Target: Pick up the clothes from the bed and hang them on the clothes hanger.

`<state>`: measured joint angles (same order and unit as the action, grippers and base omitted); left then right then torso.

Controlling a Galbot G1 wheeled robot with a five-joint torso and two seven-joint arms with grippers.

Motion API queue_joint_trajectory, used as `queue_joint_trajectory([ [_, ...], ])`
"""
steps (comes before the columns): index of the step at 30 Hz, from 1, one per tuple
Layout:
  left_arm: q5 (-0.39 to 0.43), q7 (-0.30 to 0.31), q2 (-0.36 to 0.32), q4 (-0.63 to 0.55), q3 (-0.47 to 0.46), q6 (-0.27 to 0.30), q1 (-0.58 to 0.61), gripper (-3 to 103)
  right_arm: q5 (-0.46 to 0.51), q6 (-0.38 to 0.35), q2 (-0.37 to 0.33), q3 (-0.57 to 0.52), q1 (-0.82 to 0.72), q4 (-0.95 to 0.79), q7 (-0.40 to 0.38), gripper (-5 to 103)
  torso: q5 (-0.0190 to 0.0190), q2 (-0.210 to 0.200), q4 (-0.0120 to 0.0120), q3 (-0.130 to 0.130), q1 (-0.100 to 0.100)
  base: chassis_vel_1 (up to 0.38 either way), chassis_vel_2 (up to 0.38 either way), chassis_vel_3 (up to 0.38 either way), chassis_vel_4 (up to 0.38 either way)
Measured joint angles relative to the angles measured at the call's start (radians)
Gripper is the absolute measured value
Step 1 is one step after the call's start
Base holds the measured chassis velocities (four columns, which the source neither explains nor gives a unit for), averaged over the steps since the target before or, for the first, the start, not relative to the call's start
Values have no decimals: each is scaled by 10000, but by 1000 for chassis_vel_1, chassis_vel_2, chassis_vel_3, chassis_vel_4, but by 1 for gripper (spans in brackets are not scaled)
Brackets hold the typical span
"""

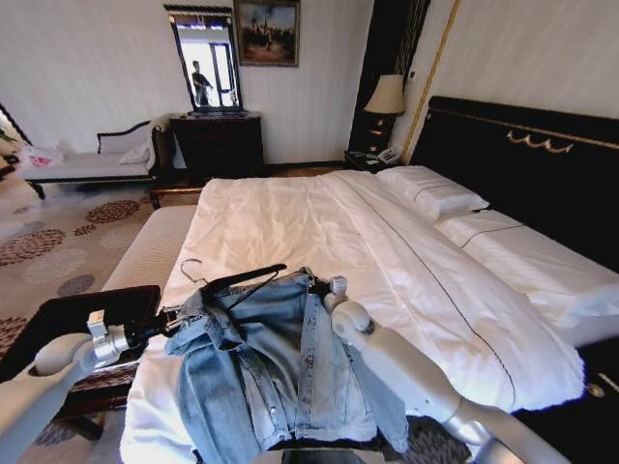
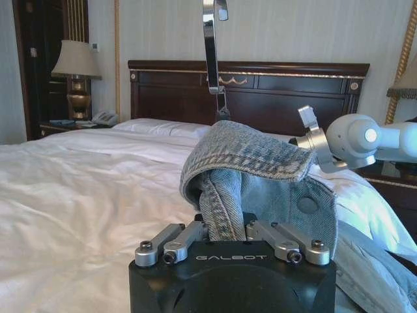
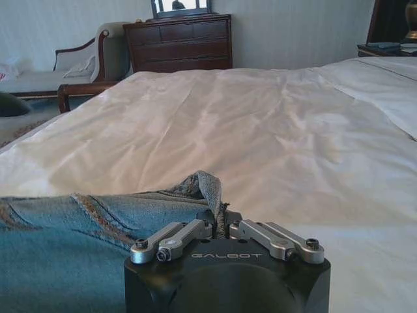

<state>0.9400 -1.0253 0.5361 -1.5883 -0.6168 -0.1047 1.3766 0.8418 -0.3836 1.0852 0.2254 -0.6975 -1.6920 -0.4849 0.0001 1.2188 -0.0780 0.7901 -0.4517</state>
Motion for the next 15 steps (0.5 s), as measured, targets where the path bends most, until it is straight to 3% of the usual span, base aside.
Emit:
queue_joint_trajectory([
  [7,5,29,2,-125,-43,16,29,19,-137,35,-83,55,-173,-90,69,6,0,0,-1,0,0,0,0,0,0],
  [15,-55,-114,58,-648,-347,21,452,19,364,1,-235,-90,472,-102,73,6,0,0,0,0,0,0,0,0,0],
])
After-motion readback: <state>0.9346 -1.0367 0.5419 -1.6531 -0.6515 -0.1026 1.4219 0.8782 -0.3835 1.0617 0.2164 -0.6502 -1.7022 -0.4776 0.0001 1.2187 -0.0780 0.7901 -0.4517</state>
